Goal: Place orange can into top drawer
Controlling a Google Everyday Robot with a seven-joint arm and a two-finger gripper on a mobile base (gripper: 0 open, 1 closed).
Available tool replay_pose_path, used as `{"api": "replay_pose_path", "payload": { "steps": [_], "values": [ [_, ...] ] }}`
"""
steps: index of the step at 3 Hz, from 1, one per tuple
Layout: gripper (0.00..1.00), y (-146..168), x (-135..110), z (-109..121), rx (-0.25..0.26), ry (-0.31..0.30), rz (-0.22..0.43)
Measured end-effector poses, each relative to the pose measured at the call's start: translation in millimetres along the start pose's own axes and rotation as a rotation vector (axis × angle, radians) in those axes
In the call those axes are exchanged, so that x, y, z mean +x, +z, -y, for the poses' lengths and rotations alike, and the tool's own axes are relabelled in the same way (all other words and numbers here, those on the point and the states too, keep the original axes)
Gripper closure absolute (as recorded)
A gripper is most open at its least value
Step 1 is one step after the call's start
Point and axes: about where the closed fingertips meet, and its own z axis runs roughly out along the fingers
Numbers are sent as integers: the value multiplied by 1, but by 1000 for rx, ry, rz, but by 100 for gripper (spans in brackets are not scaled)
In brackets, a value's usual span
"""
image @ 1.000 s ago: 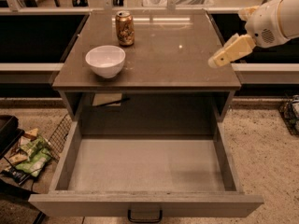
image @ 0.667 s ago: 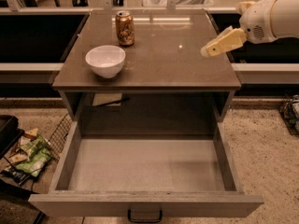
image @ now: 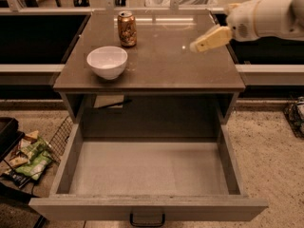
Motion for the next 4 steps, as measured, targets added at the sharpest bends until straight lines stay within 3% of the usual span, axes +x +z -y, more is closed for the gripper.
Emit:
{"api": "replay_pose_path", "payload": {
  "steps": [1, 3, 4],
  "values": [
    [0, 71, -7, 15, -24, 90, 90],
    [0, 136, -34, 25, 36, 178, 187],
    [0, 158, -48, 9, 68, 221, 207]
  ]
}}
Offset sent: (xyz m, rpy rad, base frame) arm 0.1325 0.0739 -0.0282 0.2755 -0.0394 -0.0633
